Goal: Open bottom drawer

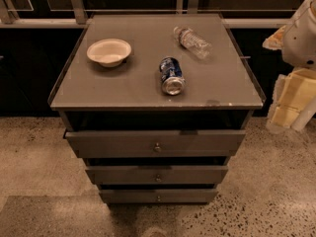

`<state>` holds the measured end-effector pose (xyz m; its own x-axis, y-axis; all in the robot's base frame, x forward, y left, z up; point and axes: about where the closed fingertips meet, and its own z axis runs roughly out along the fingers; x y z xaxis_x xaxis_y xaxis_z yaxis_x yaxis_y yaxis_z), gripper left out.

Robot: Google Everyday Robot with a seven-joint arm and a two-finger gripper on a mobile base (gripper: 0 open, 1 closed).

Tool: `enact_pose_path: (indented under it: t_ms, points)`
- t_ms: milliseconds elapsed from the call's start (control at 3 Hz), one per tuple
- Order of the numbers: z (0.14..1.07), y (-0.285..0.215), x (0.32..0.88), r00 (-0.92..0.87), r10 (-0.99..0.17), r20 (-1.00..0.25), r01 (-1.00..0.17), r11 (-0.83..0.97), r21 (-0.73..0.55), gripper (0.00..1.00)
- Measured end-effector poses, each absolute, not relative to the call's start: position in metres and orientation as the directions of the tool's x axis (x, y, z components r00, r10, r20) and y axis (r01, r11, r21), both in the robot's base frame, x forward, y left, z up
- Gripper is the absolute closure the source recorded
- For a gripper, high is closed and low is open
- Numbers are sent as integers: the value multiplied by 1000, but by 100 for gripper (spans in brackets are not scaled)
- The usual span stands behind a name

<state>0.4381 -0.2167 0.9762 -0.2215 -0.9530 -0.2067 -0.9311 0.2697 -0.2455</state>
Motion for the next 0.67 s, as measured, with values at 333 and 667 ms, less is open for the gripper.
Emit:
enact_pose_path:
  t_ms: [333,667]
  points:
    - [976,-217,438,-221,-953,-207,-931,270,-246,0]
    - [967,-219,434,-216,-939,-267,-920,287,-267,0]
